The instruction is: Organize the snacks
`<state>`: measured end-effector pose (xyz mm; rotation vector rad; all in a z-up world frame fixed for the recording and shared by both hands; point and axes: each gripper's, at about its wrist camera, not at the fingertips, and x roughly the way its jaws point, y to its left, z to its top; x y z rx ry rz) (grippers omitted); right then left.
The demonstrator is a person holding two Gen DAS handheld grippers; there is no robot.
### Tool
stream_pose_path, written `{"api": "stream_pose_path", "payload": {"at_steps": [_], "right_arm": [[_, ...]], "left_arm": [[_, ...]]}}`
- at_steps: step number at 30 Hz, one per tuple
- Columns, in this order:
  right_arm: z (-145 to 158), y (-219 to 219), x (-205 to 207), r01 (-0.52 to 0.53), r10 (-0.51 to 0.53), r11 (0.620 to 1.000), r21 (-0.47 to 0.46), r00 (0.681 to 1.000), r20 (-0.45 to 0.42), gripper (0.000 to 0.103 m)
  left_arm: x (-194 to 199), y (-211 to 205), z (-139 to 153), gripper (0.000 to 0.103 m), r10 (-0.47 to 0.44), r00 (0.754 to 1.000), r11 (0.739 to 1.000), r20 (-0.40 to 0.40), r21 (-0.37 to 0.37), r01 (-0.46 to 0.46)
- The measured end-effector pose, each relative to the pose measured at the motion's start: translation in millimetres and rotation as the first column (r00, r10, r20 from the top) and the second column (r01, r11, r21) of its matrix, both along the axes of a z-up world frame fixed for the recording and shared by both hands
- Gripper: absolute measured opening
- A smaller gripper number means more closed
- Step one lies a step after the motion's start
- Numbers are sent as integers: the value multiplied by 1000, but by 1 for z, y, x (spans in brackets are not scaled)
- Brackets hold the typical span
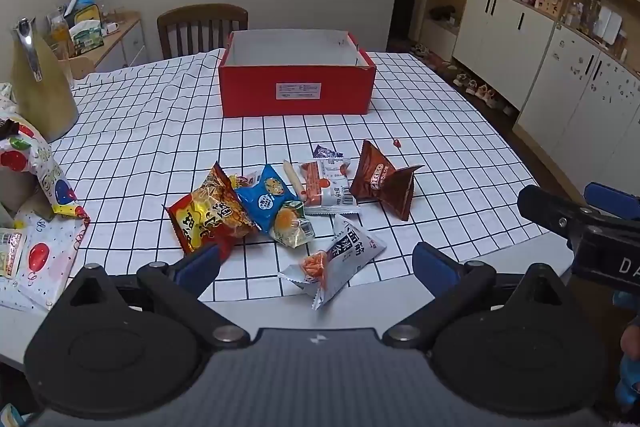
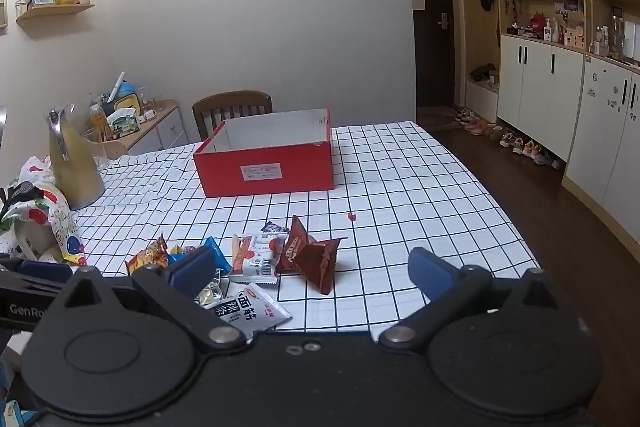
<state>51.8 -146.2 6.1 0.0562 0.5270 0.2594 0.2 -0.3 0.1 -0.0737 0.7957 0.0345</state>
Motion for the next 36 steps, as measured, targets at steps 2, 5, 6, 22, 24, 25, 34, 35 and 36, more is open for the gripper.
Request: {"api": "stream_pose_path", "payload": {"at_steps": [2,5,6,22,24,25,34,35,36], "right_arm": [[0,1,-1,-4,4,1000,-1,1000,0,102],[0,3,-2,-7,7,1000,-5,1000,-4,102],[0,4,-2,-7,7,1000,-2,1000,-6,102],[5,5,-13,-25,25,1000,-6,998,50,101],[5,5,-12,-23,23,1000,-2,999,45,101],[5,4,-11,-23,23,1000,-1,999,43,101],[3,4,-10,-29,28,1000,2,999,32,101],[3,3,-11,-31,31,1000,3,999,32,102],[3,3,-10,-32,32,999,5,999,31,102]], "left_arm": [[1,-1,0,103,2,1000,1000,2,4,-2],[-6,2,4,103,7,1000,1000,12,4,-7],[-9,1,7,103,10,1000,1000,18,3,-10],[-24,5,21,103,30,990,1000,139,-10,-29],[-24,5,21,103,30,990,1000,140,-10,-29],[-25,5,20,103,30,990,1000,139,-11,-29],[-27,4,21,103,32,989,999,141,-12,-31],[-27,4,21,103,32,989,999,141,-12,-30],[-27,4,20,103,31,990,999,141,-12,-30]]}}
